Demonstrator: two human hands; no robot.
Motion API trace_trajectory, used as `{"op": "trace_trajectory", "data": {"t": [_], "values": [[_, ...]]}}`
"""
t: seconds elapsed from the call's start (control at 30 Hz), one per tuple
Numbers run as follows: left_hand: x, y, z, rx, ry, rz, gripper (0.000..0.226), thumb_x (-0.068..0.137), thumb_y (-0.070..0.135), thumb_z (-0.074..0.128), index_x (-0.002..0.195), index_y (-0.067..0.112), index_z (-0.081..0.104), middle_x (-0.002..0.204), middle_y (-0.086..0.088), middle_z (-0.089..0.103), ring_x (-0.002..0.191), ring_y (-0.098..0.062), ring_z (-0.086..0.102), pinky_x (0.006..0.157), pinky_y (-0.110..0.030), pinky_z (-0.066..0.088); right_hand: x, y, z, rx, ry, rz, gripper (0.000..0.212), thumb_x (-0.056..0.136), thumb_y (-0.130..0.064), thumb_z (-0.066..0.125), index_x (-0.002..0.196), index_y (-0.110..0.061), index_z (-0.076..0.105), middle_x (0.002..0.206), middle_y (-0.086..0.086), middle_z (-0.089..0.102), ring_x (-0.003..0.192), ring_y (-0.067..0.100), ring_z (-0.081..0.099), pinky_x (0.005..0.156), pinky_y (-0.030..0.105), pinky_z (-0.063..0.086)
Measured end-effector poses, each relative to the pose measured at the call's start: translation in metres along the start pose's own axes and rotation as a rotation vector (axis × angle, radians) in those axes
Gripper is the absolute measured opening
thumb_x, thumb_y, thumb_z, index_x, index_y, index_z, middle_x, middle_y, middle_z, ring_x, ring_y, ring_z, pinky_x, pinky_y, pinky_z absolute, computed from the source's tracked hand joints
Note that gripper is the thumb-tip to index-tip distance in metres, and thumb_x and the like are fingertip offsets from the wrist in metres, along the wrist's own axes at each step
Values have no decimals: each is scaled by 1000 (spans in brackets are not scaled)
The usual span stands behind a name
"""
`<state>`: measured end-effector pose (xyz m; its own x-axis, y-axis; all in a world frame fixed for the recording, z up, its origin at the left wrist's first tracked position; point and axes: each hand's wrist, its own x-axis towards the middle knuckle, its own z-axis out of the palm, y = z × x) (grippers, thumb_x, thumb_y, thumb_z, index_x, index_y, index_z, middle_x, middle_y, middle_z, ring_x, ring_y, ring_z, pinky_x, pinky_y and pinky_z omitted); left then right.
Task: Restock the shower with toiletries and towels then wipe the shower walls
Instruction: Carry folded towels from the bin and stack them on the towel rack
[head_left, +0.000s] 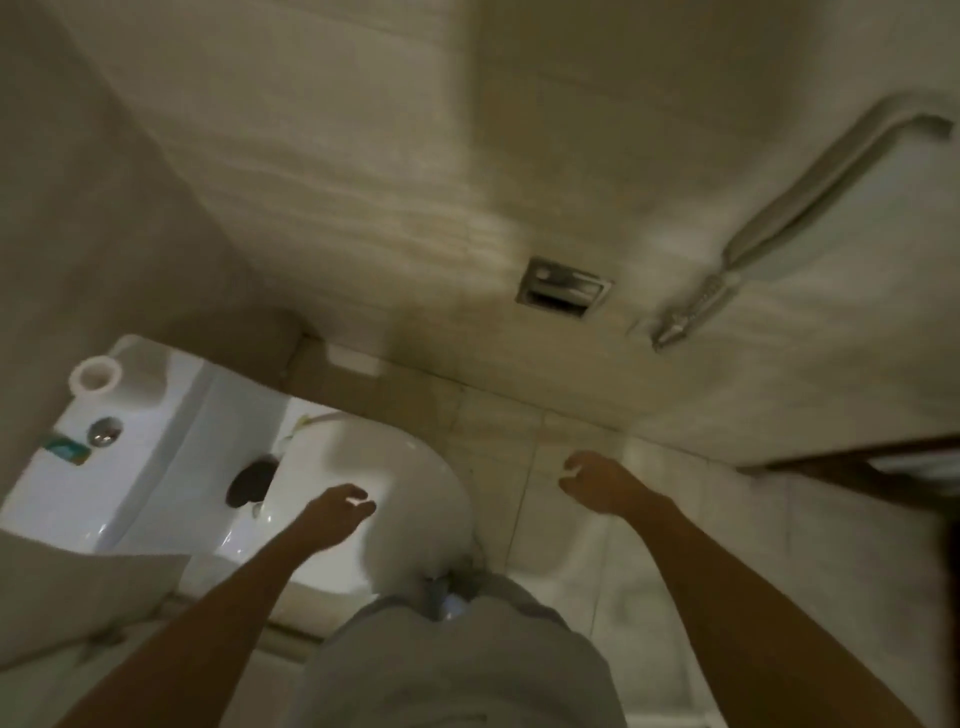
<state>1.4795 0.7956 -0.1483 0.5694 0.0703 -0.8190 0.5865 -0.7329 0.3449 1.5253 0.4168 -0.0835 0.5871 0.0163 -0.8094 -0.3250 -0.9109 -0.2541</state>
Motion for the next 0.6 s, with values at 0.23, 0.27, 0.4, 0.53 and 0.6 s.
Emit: {"op": "trace_trajectory", "data": {"t": [0.23, 0.27, 0.4, 0.53, 0.6], "values": [[33, -68, 42, 166, -169, -99, 26, 94, 29, 69, 113, 11, 68, 116, -18, 70, 104, -35, 67, 99, -45, 51, -48, 104, 112, 478, 21, 311, 40, 97, -36, 60, 132, -16, 58, 131, 8, 62, 112, 23, 63, 95, 32, 51], [35, -68, 43, 190, -179, -108, 23, 94, 28, 69, 111, 12, 68, 115, -18, 69, 103, -35, 67, 99, -46, 52, -56, 116, 125, 540, 40, 341, 38, 97, -35, 60, 130, -17, 58, 129, 8, 64, 108, 21, 64, 93, 32, 51], [50, -43, 48, 306, -175, -39, 8, 94, 31, 68, 97, 23, 68, 109, -11, 71, 96, -28, 69, 96, -44, 54, -82, 159, 177, 720, 83, 431, 33, 96, -30, 63, 126, -15, 59, 123, 8, 66, 103, 21, 66, 91, 32, 53], [40, 42, 78, 438, -200, 67, 9, 96, 31, 66, 100, 24, 68, 100, -5, 73, 95, -26, 71, 89, -34, 50, -99, 196, 220, 925, 63, 552, 29, 95, -24, 66, 121, -12, 60, 120, 8, 66, 94, 17, 66, 80, 23, 52], [36, 89, 103, 497, -224, 113, 13, 97, 31, 63, 105, 22, 68, 104, -4, 71, 98, -25, 70, 90, -34, 49, -101, 218, 242, 970, 88, 640, 29, 95, -24, 64, 121, -11, 64, 126, 8, 65, 106, 22, 63, 92, 29, 49]]}}
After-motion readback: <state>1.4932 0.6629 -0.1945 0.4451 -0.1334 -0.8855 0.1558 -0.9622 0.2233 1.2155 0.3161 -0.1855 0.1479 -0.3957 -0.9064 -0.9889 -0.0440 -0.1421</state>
